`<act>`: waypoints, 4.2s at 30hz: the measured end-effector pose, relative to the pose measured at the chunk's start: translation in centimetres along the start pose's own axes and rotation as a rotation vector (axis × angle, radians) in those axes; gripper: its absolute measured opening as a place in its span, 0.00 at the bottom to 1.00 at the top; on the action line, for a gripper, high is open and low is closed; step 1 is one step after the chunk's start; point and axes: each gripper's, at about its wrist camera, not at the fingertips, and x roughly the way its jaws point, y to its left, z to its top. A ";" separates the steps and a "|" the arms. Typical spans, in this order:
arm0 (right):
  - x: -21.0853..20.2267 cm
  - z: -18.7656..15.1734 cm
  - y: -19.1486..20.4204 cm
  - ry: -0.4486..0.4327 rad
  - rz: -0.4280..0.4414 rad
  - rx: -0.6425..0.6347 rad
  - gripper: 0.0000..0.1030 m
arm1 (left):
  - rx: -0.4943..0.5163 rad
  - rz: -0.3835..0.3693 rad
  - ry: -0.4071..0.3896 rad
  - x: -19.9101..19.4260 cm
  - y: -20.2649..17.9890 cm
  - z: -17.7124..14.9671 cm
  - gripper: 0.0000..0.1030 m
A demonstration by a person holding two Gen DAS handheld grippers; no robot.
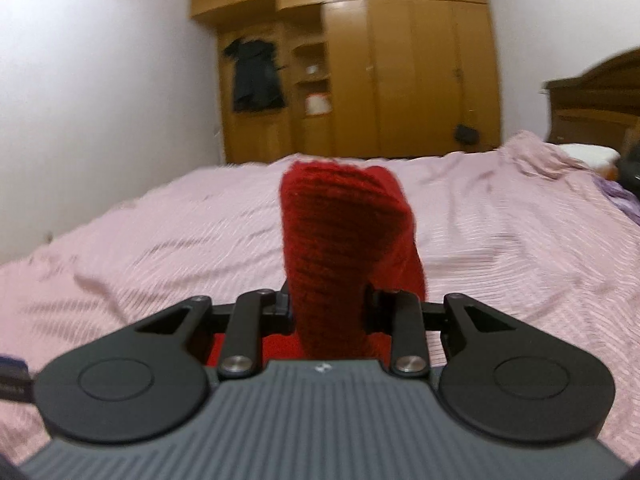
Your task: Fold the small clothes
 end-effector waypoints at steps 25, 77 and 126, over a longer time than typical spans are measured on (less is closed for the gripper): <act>-1.2 -3.1 9.2 -0.170 0.156 -0.358 0.28 | -0.146 0.012 0.005 -0.2 6.8 -2.2 0.70; 3.2 -2.2 0.0 0.251 0.287 0.088 0.42 | -0.127 -0.209 0.025 3.5 -1.2 0.6 0.52; 7.9 -7.5 -6.0 0.551 0.633 0.636 0.92 | -0.132 -0.233 0.066 5.2 0.1 0.0 0.80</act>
